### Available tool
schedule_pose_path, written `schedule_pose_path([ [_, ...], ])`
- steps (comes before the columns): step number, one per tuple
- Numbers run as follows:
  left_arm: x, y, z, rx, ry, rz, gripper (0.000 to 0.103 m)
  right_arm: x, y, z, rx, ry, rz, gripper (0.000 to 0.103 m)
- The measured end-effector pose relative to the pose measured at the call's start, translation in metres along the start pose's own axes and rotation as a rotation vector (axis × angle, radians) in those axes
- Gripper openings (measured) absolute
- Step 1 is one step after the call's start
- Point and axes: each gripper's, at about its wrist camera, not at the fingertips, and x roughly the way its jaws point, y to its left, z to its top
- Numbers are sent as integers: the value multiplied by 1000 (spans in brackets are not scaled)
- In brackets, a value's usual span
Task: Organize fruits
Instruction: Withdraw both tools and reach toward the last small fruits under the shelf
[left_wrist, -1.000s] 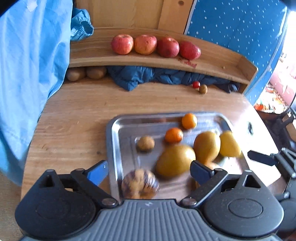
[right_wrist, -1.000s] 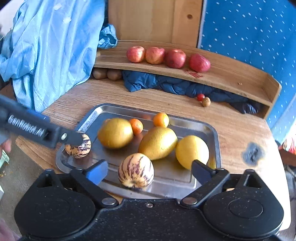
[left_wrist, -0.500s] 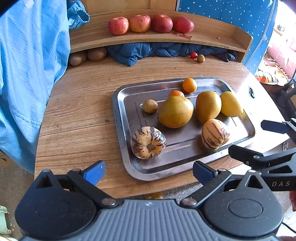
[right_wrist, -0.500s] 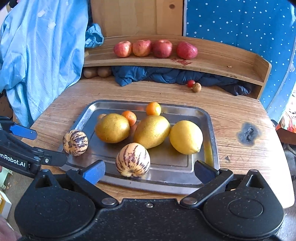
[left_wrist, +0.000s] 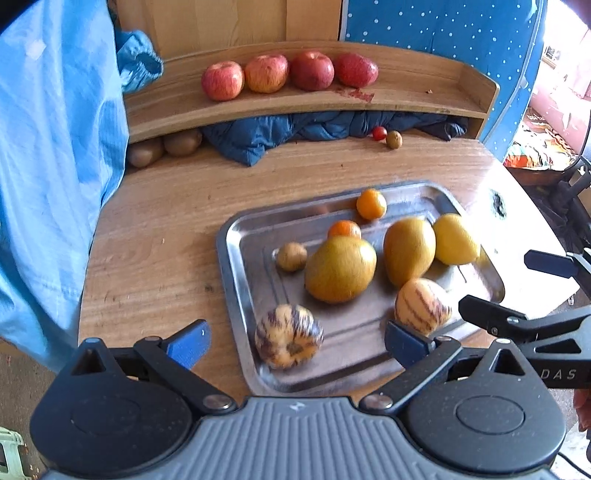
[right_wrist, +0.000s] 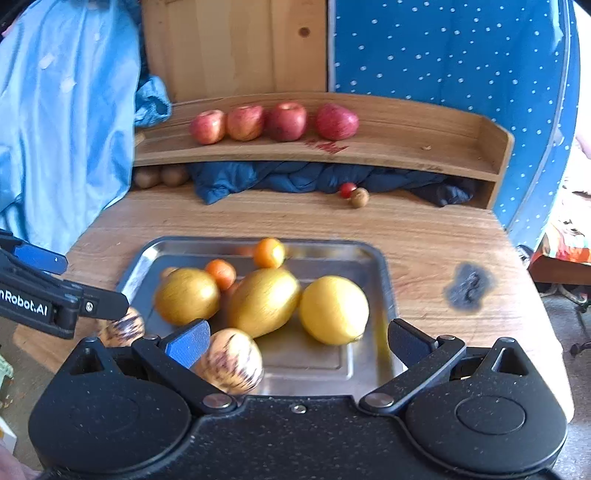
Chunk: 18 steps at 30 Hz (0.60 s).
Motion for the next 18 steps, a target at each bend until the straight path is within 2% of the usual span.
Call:
schedule_pose_path([
  [13,31,-12,66,61,-26,-33,102,26,-32,38,41,-86,-107,102],
  [18,47,-15,95,85,-39,-39,102,43,-37,48,63,-93,-135,102],
])
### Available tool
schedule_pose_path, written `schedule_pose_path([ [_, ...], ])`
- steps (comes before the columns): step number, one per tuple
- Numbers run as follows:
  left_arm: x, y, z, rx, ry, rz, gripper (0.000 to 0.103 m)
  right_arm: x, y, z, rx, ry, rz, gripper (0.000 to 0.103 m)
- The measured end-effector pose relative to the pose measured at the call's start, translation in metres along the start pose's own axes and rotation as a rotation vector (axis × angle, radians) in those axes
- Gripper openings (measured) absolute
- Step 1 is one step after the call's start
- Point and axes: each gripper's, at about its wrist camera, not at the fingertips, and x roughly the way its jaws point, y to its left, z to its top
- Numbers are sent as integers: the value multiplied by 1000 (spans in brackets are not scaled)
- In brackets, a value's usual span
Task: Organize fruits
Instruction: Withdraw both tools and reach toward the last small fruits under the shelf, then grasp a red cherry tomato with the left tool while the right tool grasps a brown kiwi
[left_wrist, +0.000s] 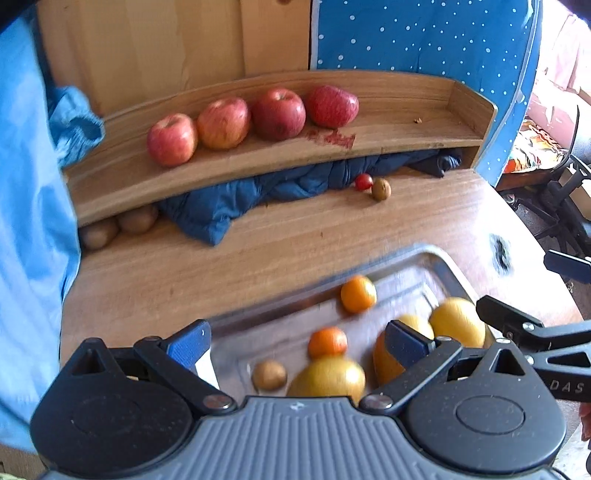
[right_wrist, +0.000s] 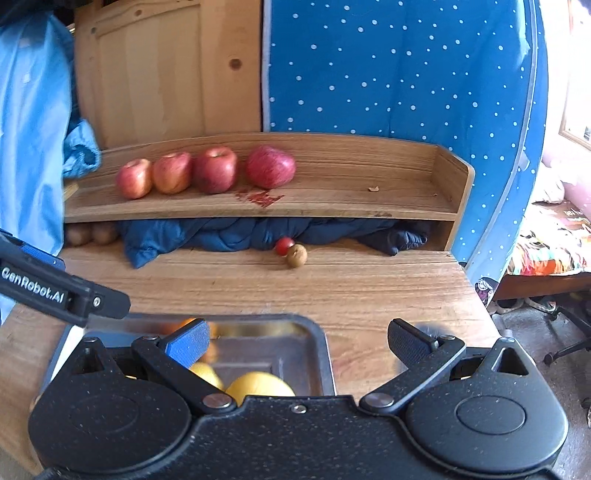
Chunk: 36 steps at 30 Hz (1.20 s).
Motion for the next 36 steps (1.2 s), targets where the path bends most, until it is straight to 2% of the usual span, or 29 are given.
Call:
schedule_pose_path([
  [5,21,1,25,12,-5,0,102,17,1,4,2,15,-27,102],
  [10,40,-3,41,79,-30,19,102,31,-8,12,-14,11,-42,102],
  [13,53,-2,52,76,-34,2,102,40,-18,20,-32,14,-50,102],
  [18,77,-1,73,59,-58,-42,102,65,-33,29,-48,60,-5,102],
  [23,111,-5,94,-24,-25,-118,102,86,-28,36,-93,105,-25,102],
  [28,137,-8,111,-119,7,-196,102,107,-19,46,-128,130,-8,101],
  [31,152,-11,118,-165,40,-241,102,119,-14,49,-146,141,2,93],
  [36,171,-17,123,-213,62,-283,102,130,-9,48,-130,155,11,87],
])
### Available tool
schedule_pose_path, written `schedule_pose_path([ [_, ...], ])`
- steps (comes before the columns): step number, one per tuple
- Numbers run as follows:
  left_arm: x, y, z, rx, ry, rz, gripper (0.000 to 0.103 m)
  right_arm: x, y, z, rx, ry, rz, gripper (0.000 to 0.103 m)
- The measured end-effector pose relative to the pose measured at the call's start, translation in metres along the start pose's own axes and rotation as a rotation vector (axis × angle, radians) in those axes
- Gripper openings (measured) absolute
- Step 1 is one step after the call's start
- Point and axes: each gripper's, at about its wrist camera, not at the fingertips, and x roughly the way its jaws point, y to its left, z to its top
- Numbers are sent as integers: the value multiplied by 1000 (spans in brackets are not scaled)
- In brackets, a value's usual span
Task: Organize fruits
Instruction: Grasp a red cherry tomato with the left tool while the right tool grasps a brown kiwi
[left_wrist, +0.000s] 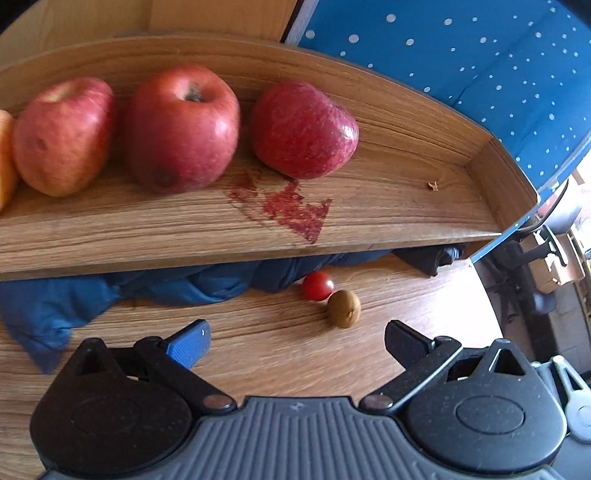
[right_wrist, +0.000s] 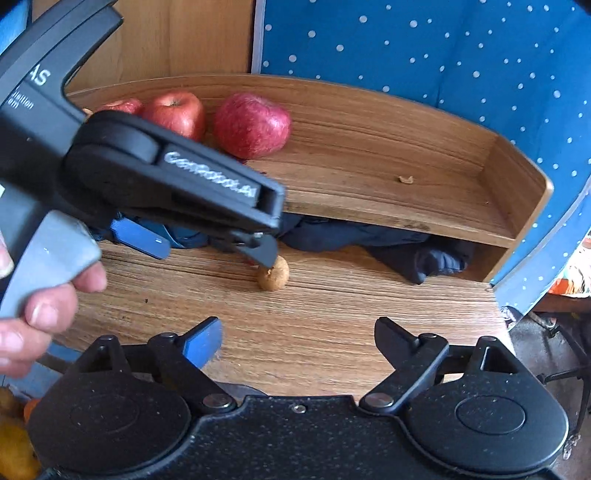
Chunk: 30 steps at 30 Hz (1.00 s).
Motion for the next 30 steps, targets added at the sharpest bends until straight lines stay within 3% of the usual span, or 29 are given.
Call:
schedule_pose_path([
  [8,19,-1,6,-61,21,-52,89,21,3,6,44,30,8,85],
  [14,26,1,11,-69,10,-57,80,38,8,15,46,32,25,75],
  [23,32,13,15,-137,22,-89,62,53,14,19,38,18,30,50],
  [30,33,18,17,-169,15,-87,54,54,8,17,69,-24,49,31],
])
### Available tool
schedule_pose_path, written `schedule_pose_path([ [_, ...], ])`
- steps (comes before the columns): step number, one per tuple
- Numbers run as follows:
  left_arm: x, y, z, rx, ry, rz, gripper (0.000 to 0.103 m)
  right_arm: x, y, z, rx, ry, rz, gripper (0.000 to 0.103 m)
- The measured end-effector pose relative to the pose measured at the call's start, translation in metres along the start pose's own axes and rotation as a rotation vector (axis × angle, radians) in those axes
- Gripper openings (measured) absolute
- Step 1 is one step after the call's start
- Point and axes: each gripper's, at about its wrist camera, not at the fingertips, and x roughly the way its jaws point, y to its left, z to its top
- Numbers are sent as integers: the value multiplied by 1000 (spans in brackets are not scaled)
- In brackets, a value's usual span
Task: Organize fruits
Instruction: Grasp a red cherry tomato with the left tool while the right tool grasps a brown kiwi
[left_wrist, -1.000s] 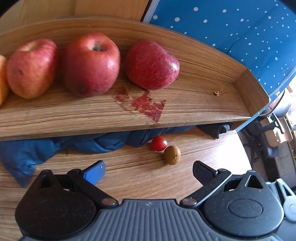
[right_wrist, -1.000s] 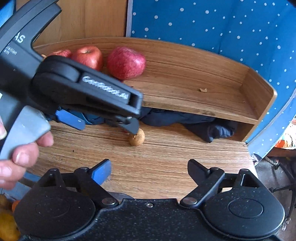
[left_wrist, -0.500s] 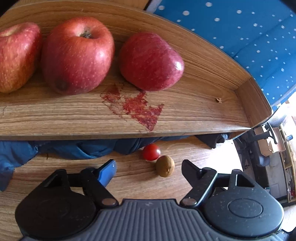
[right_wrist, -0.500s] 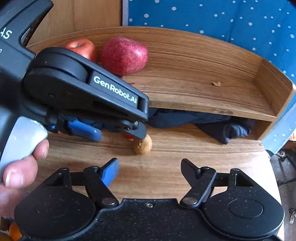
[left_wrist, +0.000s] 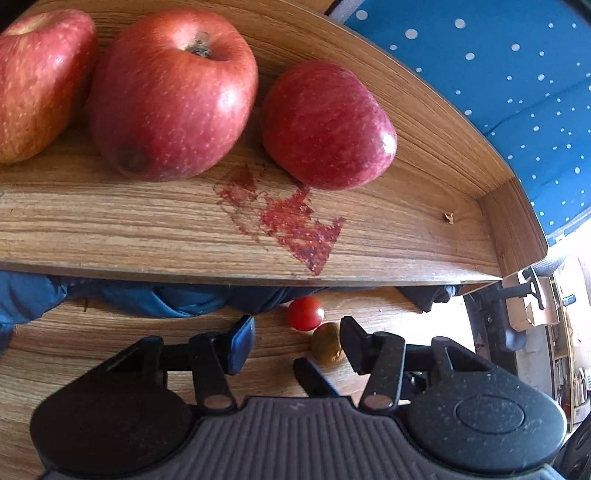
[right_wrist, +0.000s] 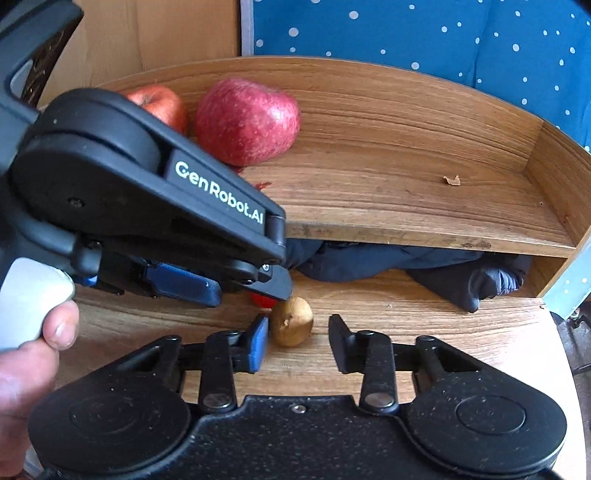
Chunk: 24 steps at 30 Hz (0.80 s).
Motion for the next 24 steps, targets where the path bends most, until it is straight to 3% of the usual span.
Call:
schedule_pose_path([
  [14,2,-6,0,3,-21,38,38,-20,-16,-15,43,10,-19,28],
  [22,11,-23,0,46,-35,80,38,-24,-12,-19,42,10,-25,28],
  [24,13,-27,-1,72,-39,107,29,-25,-12,-19,41,9,-26,28],
])
